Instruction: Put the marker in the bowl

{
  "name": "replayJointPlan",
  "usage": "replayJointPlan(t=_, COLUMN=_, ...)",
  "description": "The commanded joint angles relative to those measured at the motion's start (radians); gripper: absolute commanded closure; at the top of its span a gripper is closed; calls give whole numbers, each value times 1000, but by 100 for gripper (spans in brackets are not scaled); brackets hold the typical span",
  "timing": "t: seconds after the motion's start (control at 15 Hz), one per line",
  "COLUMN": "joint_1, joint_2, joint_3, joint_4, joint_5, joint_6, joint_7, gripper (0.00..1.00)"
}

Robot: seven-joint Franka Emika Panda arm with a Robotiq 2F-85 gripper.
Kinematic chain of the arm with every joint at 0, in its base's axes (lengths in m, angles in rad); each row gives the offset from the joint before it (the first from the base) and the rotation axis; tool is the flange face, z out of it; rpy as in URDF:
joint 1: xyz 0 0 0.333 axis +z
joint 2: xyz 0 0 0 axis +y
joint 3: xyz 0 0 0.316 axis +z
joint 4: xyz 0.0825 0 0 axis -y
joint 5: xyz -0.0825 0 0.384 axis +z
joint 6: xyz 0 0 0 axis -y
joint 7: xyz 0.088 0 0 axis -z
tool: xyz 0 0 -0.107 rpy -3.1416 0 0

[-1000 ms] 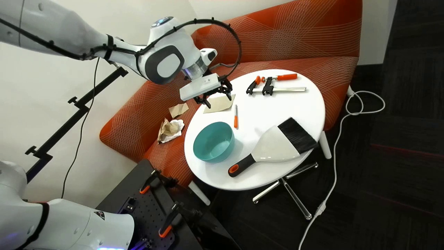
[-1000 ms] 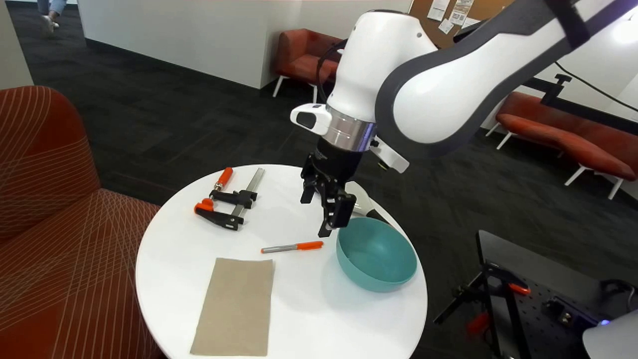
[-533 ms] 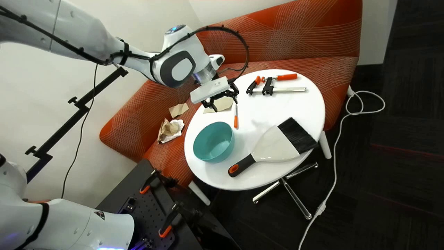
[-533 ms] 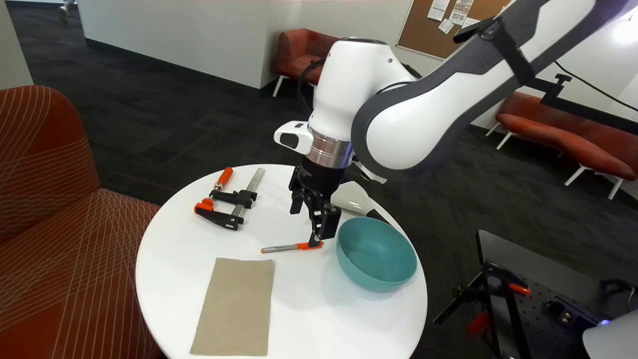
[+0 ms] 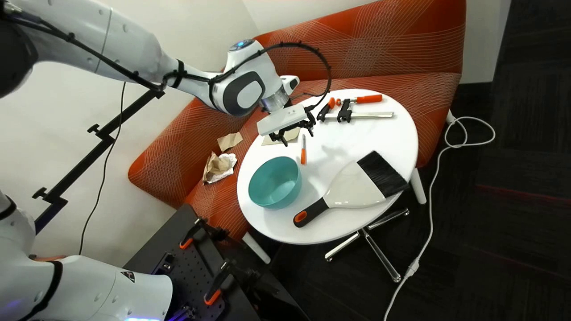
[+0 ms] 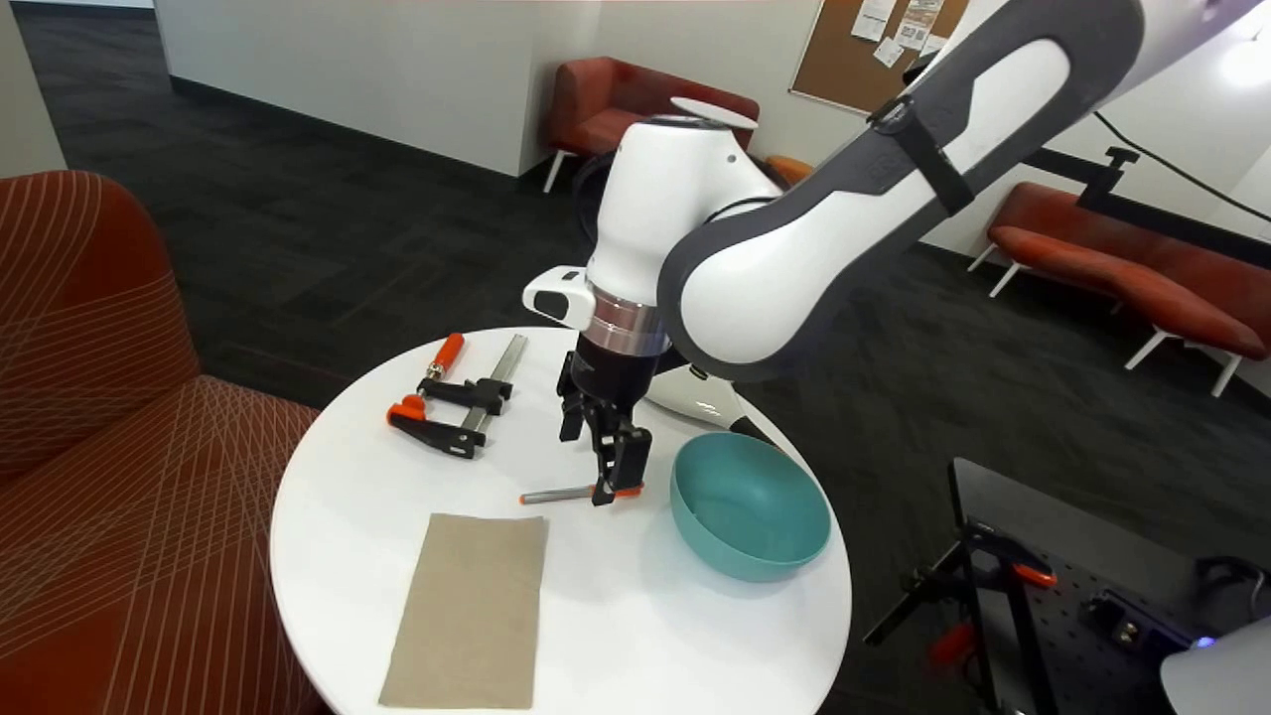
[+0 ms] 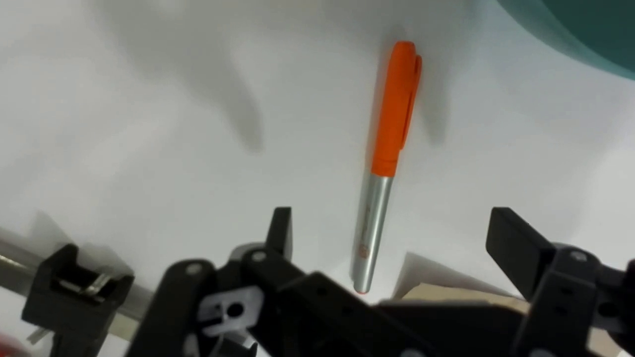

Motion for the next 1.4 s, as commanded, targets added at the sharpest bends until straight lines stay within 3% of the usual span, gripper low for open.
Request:
replayJointPlan(t=0.0, joint_1=-26, joint_2=50, joint_3=26, joint_4=64, joint_5=-22, joint_6=-40, joint_7=17, gripper=0)
replayJointPlan(t=0.33, joint_1=-29, joint_2=90, joint_3=25, joint_4=96, joint_5=-26, joint_6=-56, joint_7=21, gripper=0)
replayJointPlan(t=0.4, joint_1=-28, joint_2=95, joint_3=24, joint_4=100, joint_5=-27, joint_6=-56, joint_7=22, gripper=25)
replayJointPlan(t=0.53, joint_1=-28, joint_2=102, joint_3=24, joint_4=105, joint_5=-29, joint_6=-59, joint_7=22, gripper=34)
replayJointPlan(t=1.07, joint_1=-26, joint_2=82, joint_3=19, joint_4=99, joint_5=-28, joint_6=-48, joint_7=54, gripper=96)
replayJointPlan(t=1.13, joint_1=-29, joint_2=66, joint_3=27, joint_4=88, joint_5=-22, joint_6=-43, joint_7=54, gripper=100)
replayJointPlan(t=1.33, joint_1=-34, joint_2=0, joint_3=54, joint_4=47, joint_5=-11, joint_6=-28, joint_7=61, gripper=97)
